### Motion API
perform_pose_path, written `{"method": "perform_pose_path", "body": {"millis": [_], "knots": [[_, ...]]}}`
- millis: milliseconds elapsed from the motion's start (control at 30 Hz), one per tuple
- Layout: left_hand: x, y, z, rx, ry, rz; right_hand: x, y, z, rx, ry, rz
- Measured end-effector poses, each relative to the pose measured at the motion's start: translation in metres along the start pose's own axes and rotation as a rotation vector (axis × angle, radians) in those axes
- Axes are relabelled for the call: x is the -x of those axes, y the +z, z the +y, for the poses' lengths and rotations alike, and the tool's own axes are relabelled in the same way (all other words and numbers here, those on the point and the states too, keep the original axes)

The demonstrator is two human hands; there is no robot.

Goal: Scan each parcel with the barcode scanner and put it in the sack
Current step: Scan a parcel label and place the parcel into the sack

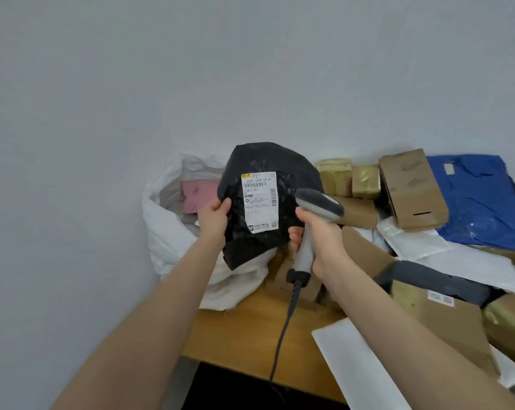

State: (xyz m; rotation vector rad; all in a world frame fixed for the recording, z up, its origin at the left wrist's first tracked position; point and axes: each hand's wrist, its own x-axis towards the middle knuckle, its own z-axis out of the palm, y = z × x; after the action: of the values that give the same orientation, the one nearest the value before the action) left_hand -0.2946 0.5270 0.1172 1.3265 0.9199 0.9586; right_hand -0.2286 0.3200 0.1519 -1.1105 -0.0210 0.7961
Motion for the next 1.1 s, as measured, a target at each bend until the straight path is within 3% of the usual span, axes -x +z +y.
{"method": "perform_pose_path", "body": {"millis": [200,300,533,667,767,867,1100], "knots": [[-0.151,-0.073,0.044,-0.314,0.229,0.299,-0.085,0.095,0.018,0.042,-0.038,0.007],[-0.212,-0.102,0.048,-0.494,0.243,0.338,-0.121,0.134,0.029,0.05,0.004,0.027],[-0.286,-0.089,-0.008,-0.97,-0.018,-0.015,-0.183,0.17,0.041,0.067,0.011,0.101],[-0.294,-0.056,-0.015,-1.224,0.124,-0.066,-0.203,0.169,0.041,0.076,-0.011,0.15],[-0.288,-0.03,-0.022,-1.425,0.237,-0.42,-0.209,0.17,0.042,0.078,0.005,0.157],[-0.285,-0.036,-0.05,-1.534,0.077,-0.696,-0.212,0.17,0.045,0.084,0.024,0.15],[-0.289,-0.034,-0.068,-1.599,0.039,-0.627,-0.204,0.141,0.055,0.086,0.057,0.248]]}}
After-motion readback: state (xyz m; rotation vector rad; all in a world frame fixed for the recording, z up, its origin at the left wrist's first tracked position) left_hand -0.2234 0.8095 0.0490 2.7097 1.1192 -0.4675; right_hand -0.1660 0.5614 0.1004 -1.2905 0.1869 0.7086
